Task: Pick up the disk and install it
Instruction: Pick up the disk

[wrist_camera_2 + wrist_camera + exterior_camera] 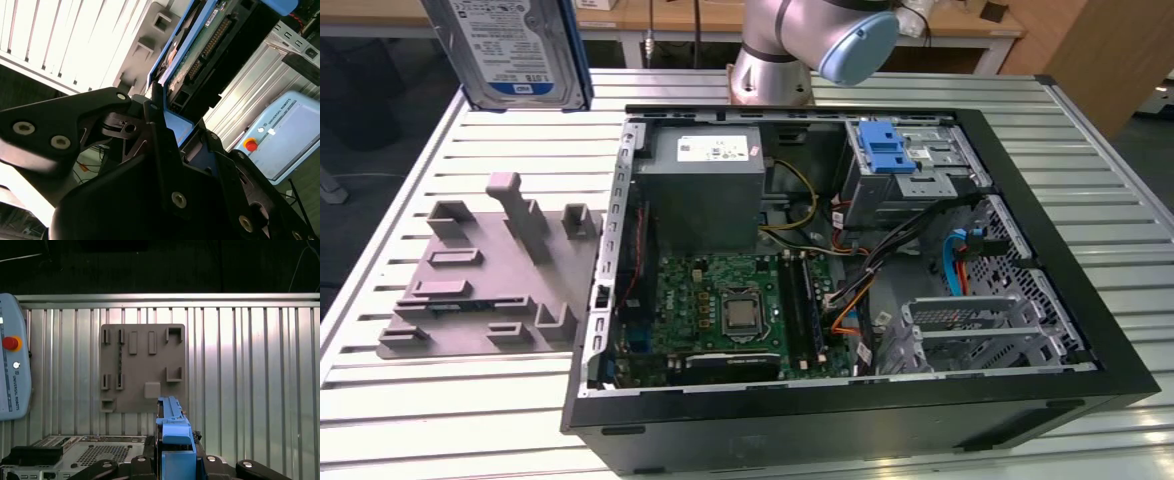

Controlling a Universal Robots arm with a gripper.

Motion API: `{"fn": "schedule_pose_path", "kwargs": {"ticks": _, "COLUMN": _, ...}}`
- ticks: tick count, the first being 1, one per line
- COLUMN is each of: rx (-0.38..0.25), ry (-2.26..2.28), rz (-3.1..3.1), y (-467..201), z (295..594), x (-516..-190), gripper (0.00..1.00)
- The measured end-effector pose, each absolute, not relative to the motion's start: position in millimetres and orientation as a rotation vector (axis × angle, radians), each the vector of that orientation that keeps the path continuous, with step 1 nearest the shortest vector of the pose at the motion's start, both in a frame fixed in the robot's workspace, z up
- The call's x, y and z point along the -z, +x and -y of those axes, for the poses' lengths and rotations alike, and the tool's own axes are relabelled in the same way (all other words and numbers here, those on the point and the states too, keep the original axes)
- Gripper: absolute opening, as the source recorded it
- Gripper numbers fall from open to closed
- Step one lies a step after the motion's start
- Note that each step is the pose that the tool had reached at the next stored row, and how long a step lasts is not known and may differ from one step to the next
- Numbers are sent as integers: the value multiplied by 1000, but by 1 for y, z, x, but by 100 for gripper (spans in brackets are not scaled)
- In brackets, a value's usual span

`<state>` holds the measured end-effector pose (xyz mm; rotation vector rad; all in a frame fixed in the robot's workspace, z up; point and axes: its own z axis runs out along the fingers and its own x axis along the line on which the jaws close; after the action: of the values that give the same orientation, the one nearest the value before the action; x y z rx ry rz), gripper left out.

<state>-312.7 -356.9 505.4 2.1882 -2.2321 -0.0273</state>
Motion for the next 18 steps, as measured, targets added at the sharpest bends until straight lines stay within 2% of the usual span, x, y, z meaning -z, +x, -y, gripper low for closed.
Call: {"fn": "schedule_pose_path", "kwargs": {"ticks": 18, "rx": 27, "ry": 2188, "rz": 2232, "y": -306, "z": 357, "x": -505, "gripper": 36}}
